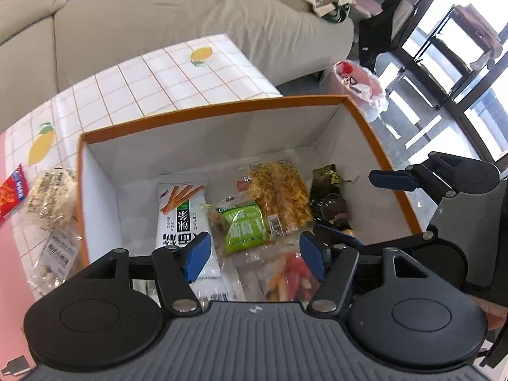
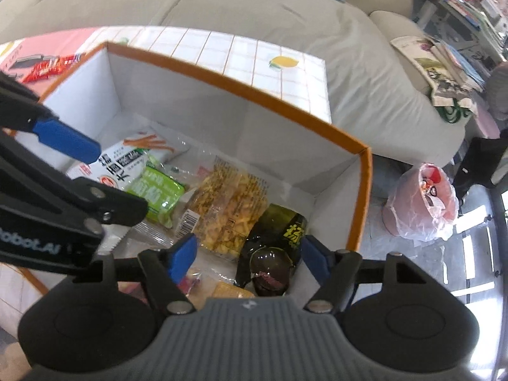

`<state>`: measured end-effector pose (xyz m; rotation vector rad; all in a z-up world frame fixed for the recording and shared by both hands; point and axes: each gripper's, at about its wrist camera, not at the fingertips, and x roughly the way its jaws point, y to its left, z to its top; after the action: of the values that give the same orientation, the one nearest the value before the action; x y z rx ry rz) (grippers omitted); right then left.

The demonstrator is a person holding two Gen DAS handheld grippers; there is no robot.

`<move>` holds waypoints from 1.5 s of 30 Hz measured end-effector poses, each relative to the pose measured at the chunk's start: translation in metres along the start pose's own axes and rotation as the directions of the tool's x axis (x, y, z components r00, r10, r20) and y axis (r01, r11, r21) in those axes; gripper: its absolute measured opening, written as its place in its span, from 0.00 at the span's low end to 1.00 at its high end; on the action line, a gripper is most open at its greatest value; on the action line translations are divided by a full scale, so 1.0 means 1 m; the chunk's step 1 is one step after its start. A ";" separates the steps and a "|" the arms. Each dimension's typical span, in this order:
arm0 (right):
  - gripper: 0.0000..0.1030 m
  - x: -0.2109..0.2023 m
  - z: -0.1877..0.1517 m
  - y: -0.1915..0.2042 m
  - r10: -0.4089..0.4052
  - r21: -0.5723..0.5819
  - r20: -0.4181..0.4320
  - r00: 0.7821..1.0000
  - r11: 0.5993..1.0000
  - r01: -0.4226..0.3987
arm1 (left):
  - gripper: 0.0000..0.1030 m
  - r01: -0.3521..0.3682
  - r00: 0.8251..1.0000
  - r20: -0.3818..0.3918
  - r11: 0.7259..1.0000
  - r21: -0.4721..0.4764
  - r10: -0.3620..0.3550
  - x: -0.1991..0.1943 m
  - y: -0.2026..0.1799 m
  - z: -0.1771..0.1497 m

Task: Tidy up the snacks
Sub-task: 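Open both tools to release the packs into the box, then withdraw both tools from the box toward the remaining snacks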

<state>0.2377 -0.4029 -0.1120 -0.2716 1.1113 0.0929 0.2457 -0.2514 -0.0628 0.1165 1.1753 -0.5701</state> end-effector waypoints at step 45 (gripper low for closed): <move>0.65 -0.100 -0.002 0.234 0.124 0.018 0.319 0.940 0.990 -0.137 | 0.69 -0.096 0.974 0.186 0.977 -0.191 0.133 -0.132 0.192 -0.171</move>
<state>0.1428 -0.1717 -0.0636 -0.1395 0.8083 0.2247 0.1598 0.0245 -0.0521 -0.0277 1.0143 -0.3612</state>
